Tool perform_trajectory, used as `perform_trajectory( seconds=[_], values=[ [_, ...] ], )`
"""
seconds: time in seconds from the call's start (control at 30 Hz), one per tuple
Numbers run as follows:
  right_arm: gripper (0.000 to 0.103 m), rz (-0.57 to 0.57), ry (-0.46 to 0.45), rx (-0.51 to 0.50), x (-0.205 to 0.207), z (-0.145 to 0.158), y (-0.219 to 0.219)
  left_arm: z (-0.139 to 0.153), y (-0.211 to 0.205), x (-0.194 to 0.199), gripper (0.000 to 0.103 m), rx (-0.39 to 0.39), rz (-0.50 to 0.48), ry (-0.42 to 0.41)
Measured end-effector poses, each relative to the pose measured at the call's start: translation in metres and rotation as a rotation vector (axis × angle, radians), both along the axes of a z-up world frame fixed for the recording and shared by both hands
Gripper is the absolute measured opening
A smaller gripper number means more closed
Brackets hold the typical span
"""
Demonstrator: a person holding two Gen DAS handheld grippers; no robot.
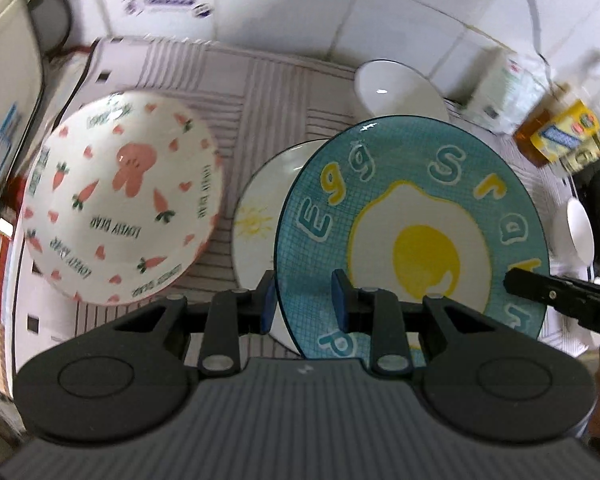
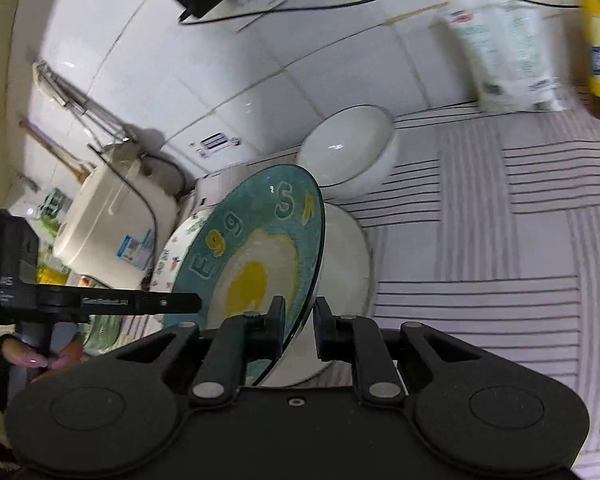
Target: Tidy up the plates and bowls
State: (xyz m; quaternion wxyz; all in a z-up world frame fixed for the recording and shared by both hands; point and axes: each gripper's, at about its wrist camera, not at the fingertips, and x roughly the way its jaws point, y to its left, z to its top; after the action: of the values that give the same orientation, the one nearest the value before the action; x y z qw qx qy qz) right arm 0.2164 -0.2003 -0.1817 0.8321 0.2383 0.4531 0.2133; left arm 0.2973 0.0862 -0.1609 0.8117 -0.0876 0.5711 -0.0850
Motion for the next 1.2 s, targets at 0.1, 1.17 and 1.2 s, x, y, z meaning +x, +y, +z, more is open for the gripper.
perform_trajectory(
  seconds=[0.1,1.17,1.2],
  values=[
    [0.019,0.03,0.007,0.0,0.01,-0.004,0.007,-0.01,0.008,0.001,0.026,-0.001,0.029,0.018],
    [0.028,0.12,0.148,-0.385,0.045,-0.03,0.071,-0.05,-0.007,0.018,0.026,0.169,0.031,0.1],
    [0.03,0.15,0.135,-0.423,0.044,-0.028,0.077,-0.049,-0.006,0.017,0.026,0.169,0.046,0.101]
  ],
)
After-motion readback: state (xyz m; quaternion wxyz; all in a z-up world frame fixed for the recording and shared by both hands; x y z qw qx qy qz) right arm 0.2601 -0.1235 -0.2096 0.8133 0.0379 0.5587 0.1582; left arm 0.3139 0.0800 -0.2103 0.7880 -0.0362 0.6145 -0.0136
